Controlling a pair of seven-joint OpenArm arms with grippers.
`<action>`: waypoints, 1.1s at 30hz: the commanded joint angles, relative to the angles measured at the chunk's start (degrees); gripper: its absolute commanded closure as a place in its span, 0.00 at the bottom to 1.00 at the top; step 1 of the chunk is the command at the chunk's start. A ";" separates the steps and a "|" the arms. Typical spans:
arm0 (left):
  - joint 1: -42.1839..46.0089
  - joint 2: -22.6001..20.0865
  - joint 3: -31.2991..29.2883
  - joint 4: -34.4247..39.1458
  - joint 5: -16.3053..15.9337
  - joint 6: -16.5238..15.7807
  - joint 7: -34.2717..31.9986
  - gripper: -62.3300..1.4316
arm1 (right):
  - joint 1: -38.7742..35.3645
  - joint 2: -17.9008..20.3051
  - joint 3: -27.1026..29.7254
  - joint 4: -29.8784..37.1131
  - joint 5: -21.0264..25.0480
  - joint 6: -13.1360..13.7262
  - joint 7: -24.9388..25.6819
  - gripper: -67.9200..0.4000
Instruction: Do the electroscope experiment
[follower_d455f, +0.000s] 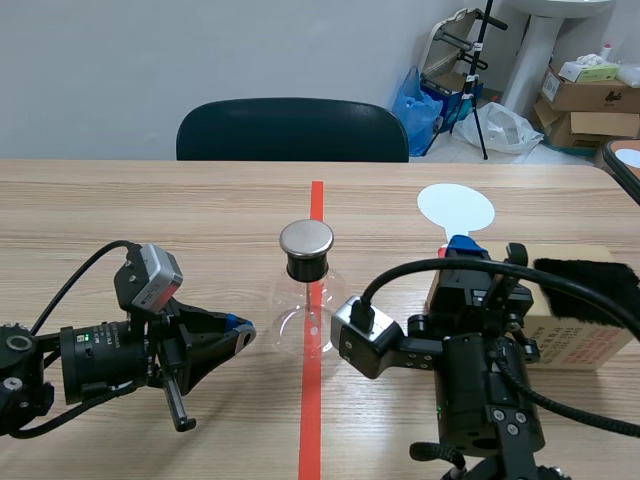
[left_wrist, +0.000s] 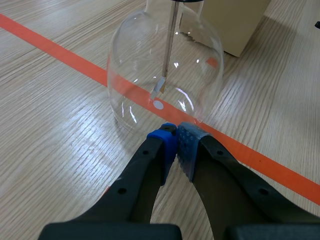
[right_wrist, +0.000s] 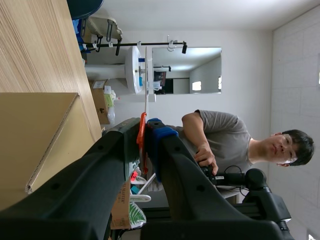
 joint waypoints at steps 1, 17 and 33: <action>-0.28 0.26 -0.07 1.11 -0.57 -0.35 -1.03 0.91 | 0.81 0.15 0.37 1.20 -0.04 -0.63 0.90 0.98; -0.28 0.26 -0.07 1.11 -0.57 -0.35 -1.03 0.91 | 0.81 0.13 0.37 1.20 -0.04 -0.63 22.21 0.98; -0.28 0.26 -0.07 1.11 -0.57 -0.35 -1.03 0.91 | 0.81 0.13 0.37 1.20 -0.04 -0.63 34.47 0.98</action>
